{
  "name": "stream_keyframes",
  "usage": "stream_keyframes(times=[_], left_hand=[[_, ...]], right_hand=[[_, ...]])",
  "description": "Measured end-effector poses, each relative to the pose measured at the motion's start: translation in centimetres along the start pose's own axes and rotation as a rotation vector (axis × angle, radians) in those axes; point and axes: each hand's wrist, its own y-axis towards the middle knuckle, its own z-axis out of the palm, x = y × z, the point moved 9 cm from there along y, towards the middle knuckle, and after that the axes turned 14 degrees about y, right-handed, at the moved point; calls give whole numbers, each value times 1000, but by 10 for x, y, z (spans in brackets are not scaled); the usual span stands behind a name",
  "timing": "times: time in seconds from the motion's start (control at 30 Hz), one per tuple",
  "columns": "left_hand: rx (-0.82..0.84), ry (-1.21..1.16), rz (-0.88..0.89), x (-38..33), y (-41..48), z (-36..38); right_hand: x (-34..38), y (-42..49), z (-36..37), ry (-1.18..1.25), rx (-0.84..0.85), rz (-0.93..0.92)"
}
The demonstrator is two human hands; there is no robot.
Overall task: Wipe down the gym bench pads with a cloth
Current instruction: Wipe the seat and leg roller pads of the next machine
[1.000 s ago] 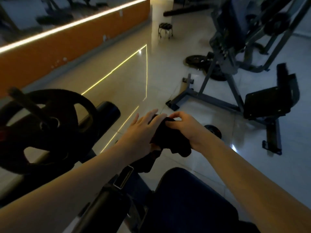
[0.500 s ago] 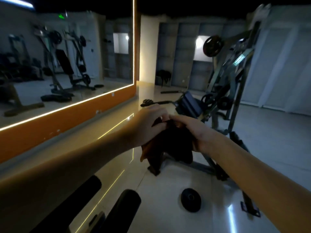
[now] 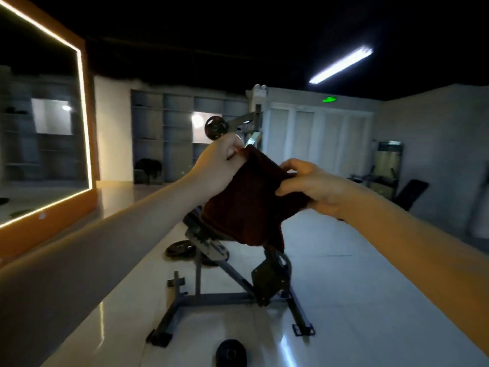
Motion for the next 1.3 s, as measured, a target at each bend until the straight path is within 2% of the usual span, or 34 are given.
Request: stream_keyframes(times=[0.07,0.23,0.33,0.4,0.47,0.53,0.57,0.73,0.93,1.03,1.13,1.3], left_hand=[[21,-99,0,-15,7,7],[76,-315,26,-58,16,33],[120,-292,66,-95,16,58],[220,-407,37,-125,10,82],[398,-543,18,-160,-5,109],[554,-607,48,-201,-24,133],[580,-622,83,-222,-30,143],[482,-517,249,-292,-38,172],[536,-602,331,-356,-39,220],[389,-424,546,-405,-48,230],[304,-272,715,-456,-61,248],[352,-336,723,-525,-61,286]], right_hand=[[16,-22,-30,-30,-163,-14],[55,-85,-91,-65,-407,-55],[75,-120,-119,-45,-547,-84],[84,-142,-137,-31,-651,-90],[85,-158,-151,-6,-728,-63],[83,-175,-164,32,-780,-18],[81,-184,-172,33,-804,9],[79,-234,-217,26,-935,84],[80,-302,-271,190,-901,138],[84,-332,-299,171,-854,186],[92,-366,-333,90,-900,190],[103,-418,-392,49,-966,95]])
